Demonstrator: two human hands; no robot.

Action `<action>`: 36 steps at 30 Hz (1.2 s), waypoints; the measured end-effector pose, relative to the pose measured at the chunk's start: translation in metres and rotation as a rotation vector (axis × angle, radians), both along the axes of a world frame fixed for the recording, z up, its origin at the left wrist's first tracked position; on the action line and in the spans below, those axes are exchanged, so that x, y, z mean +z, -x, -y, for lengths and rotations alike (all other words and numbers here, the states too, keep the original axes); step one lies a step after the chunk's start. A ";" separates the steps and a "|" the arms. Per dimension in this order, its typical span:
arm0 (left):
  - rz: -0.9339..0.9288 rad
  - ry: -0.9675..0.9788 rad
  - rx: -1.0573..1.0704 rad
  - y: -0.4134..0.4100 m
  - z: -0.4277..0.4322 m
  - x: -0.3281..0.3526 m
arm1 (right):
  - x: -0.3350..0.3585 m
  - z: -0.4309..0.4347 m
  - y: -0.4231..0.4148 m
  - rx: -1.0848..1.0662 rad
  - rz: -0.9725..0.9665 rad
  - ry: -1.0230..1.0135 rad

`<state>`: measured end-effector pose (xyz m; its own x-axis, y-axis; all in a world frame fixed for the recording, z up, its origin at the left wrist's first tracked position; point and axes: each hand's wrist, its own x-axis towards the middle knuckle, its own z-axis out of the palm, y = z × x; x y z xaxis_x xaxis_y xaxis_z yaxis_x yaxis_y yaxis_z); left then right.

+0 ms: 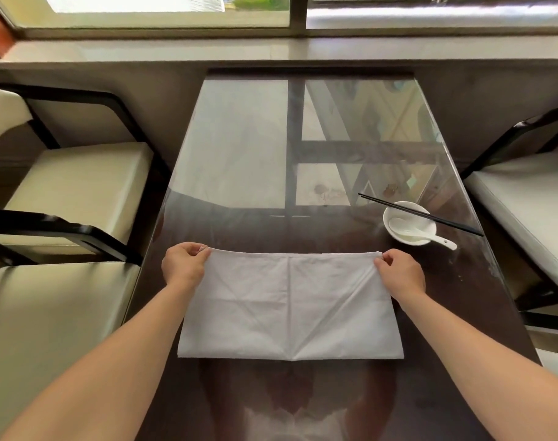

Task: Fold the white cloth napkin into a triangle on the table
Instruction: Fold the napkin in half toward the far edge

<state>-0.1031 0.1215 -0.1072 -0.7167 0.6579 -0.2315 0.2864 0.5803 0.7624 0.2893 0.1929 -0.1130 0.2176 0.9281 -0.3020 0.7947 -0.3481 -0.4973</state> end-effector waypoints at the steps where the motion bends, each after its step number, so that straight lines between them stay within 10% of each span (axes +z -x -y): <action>1: -0.018 0.019 0.002 0.001 -0.001 -0.001 | -0.001 -0.001 0.001 0.000 0.002 0.001; 36: -0.279 0.289 -0.203 0.001 0.099 -0.020 | 0.001 0.083 -0.020 -0.042 0.058 0.050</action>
